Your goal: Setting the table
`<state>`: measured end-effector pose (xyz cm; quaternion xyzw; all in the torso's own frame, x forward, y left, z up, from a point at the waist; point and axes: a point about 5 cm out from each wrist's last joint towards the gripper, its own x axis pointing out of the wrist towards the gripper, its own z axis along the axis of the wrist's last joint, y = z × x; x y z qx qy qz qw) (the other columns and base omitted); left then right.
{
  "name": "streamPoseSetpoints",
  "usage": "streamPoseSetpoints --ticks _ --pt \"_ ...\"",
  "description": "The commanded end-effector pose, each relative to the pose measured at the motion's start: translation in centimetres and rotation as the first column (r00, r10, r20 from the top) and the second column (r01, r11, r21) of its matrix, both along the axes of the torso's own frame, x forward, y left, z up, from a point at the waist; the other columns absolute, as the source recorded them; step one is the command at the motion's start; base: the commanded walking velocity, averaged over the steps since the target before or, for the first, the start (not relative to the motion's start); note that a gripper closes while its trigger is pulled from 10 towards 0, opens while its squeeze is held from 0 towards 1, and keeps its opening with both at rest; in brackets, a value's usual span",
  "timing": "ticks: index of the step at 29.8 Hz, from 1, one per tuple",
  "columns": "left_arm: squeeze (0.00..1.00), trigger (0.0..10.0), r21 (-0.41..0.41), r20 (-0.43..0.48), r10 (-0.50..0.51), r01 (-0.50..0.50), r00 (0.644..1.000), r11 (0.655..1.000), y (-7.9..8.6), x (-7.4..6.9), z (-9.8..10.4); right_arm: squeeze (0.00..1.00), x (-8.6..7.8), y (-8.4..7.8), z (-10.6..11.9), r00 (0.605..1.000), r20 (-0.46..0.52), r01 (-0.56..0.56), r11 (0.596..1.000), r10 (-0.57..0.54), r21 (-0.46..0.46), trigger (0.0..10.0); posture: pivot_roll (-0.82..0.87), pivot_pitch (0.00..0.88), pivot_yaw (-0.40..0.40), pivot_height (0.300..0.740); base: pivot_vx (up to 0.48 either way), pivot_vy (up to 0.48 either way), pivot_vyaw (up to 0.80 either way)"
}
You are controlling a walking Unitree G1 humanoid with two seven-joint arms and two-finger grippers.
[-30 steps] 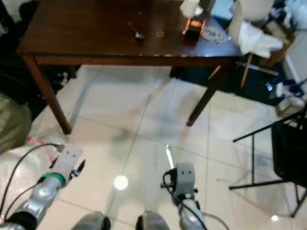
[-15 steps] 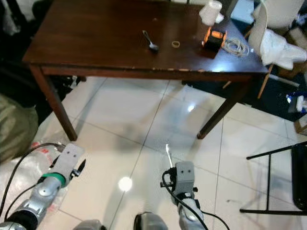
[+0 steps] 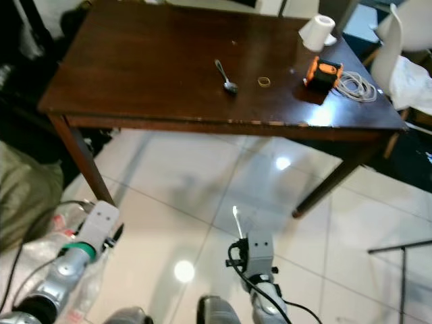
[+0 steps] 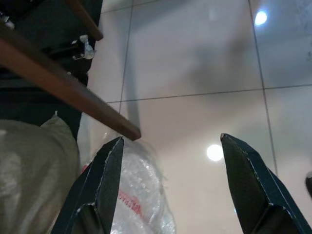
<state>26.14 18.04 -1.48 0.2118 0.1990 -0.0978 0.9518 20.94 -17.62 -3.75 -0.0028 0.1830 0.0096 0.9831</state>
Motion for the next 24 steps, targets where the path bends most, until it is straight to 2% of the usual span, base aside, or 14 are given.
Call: streamPoseSetpoints --ticks 1,8,11,14,15,16,17,19,20,21,22,23,24 --pt "0.00 10.0 0.008 -0.019 -0.008 0.008 1.000 1.000 0.0 -0.4 -0.4 0.00 -0.6 -0.3 -0.4 1.000 -0.017 0.021 1.000 -0.021 -0.001 10.0 0.04 0.022 0.004 0.740 0.300 -0.240 0.00" --pt "0.00 10.0 0.007 -0.017 -0.008 0.008 1.000 1.000 0.0 -0.4 -0.4 0.00 -0.6 -0.3 -0.3 1.000 -0.016 0.020 1.000 -0.020 -0.001 10.0 0.04 0.022 0.002 0.740 0.302 -0.244 0.00" --pt "0.00 10.0 0.006 -0.017 -0.004 0.004 1.000 1.000 0.0 -0.3 -0.3 0.00 -0.6 -0.3 -0.3 1.000 -0.015 0.019 1.000 -0.019 -0.002 10.0 0.04 0.023 0.002 0.740 0.311 0.000 0.00" --pt "0.00 10.0 -0.017 0.047 0.023 -0.022 0.999 1.000 0.6 0.7 1.0 0.00 0.7 -0.5 1.8 0.992 0.123 0.023 0.999 -0.019 -0.029 10.0 0.04 0.027 0.001 0.740 0.319 0.000 0.00" --pt "0.00 10.0 -0.017 0.047 0.023 -0.022 0.999 1.000 0.6 0.7 1.0 0.00 0.7 -0.5 1.8 0.992 0.123 0.023 0.999 -0.019 -0.029 10.0 0.04 0.027 0.001 0.740 0.319 0.000 0.00" --pt "0.00 10.0 -0.032 0.122 0.015 -0.011 0.992 0.999 0.9 1.6 2.6 0.00 1.9 -0.6 4.7 0.964 0.266 0.031 0.999 -0.020 -0.037 10.0 0.04 0.036 0.003 0.740 0.319 0.000 0.00" --pt "0.00 10.0 -0.037 0.166 0.005 0.001 0.986 0.999 1.0 2.0 3.6 0.00 2.4 -0.6 6.5 0.939 0.343 0.033 0.999 -0.016 -0.043 10.0 0.04 0.036 0.003 0.740 0.319 0.000 0.00" --pt "0.00 10.0 -0.037 0.166 0.005 0.001 0.986 0.999 1.0 2.0 3.6 0.00 2.4 -0.6 6.5 0.939 0.343 0.033 0.999 -0.016 -0.043 10.0 0.04 0.036 0.003 0.740 0.319 0.000 0.00" --pt "0.00 10.0 -0.052 0.249 0.002 0.011 0.968 0.999 1.2 2.9 5.7 0.00 3.4 -0.3 10.3 0.881 0.474 0.027 0.998 0.002 -0.055 10.0 0.04 0.040 0.006 0.740 0.315 0.000 0.00" --pt "0.00 10.0 -0.052 0.249 0.002 0.011 0.968 0.999 1.2 2.9 5.7 0.00 3.4 -0.3 10.3 0.881 0.474 0.027 0.998 0.002 -0.055 10.0 0.04 0.040 0.006 0.740 0.315 0.000 0.00" --pt "0.00 10.0 -0.071 0.350 -0.007 0.034 0.937 0.997 1.2 3.7 8.7 0.00 4.1 0.0 14.5 0.803 0.596 0.023 0.998 0.018 -0.061 10.0 0.03 0.045 0.008 0.740 0.322 0.000 0.00" --pt "0.00 10.0 -0.071 0.350 -0.007 0.034 0.937 0.997 1.2 3.7 8.7 0.00 4.1 0.0 14.5 0.803 0.596 0.023 0.998 0.018 -0.061 10.0 0.03 0.045 0.008 0.740 0.322 0.000 0.00" --pt "0.00 10.0 -0.092 0.452 0.002 0.044 0.892 0.995 1.2 4.6 12.1 0.00 4.5 0.2 18.3 0.725 0.689 0.019 0.998 0.026 -0.058 10.0 0.03 0.046 0.009 0.740 0.319 0.000 0.00"
